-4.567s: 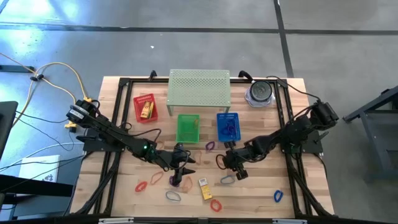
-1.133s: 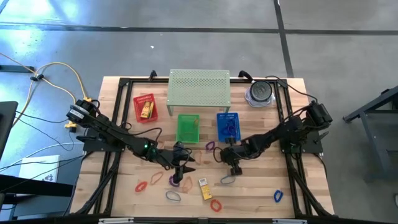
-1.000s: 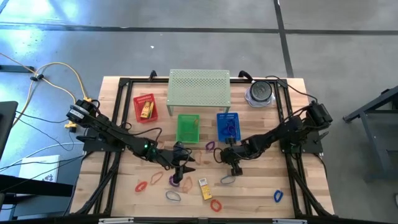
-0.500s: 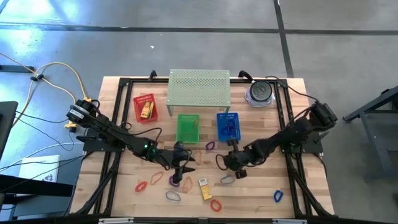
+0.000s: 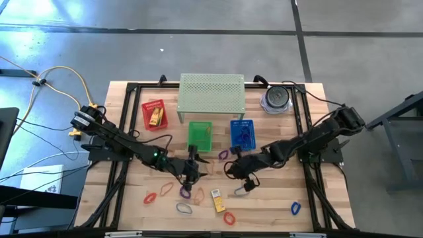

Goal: Pick & Place Office Desk Supplies
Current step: Put the orange rubber band into the green bin

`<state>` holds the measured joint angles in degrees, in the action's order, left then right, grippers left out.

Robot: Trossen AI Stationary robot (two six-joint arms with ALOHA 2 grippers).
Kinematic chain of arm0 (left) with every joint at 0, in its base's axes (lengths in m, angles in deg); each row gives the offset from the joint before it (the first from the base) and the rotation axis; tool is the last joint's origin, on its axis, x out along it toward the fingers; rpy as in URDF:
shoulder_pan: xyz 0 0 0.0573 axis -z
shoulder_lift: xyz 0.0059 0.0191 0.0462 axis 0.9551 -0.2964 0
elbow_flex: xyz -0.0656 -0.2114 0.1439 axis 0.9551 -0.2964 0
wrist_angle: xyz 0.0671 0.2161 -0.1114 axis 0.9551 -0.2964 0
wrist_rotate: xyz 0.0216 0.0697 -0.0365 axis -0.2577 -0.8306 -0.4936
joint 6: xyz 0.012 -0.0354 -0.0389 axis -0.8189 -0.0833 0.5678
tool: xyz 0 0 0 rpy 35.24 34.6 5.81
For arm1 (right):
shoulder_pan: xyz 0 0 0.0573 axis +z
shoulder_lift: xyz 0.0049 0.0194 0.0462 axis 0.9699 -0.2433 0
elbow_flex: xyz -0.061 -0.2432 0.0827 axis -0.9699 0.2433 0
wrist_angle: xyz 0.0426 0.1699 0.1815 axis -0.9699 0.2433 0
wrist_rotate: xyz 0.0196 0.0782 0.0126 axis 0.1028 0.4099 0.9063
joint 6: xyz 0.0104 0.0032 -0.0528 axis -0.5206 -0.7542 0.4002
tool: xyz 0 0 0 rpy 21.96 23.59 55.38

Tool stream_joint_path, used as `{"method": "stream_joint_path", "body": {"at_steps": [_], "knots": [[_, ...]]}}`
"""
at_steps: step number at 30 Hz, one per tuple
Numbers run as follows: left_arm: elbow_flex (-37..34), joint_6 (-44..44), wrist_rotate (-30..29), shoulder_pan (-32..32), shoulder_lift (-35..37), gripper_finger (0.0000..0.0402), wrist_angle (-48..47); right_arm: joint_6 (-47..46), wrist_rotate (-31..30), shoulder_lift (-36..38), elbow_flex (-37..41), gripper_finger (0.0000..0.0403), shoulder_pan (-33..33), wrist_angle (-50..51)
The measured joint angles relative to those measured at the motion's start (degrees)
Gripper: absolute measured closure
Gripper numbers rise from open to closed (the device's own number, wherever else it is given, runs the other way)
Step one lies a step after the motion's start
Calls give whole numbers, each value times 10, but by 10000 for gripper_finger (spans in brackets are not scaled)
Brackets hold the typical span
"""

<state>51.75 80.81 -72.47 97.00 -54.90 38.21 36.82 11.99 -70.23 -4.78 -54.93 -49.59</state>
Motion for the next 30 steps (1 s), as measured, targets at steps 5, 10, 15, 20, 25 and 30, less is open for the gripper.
{"method": "stream_joint_path", "body": {"at_steps": [5,10,15,20,25,30], "knots": [[0,-45,-22,1,0,187,31,2,56,0,0,400,-17,-24],[1,-39,-20,-2,-10,187,75,1,54,0,0,400,-28,-30],[1,-85,-13,-9,-50,187,129,3,54,0,0,400,-33,-36],[0,-129,-16,-22,-93,187,217,10,57,0,0,400,-33,-36],[0,-121,-16,-36,-120,187,260,10,58,0,0,400,-33,-36],[0,-121,-5,-36,-131,187,262,11,59,0,0,400,-33,-36]]}}
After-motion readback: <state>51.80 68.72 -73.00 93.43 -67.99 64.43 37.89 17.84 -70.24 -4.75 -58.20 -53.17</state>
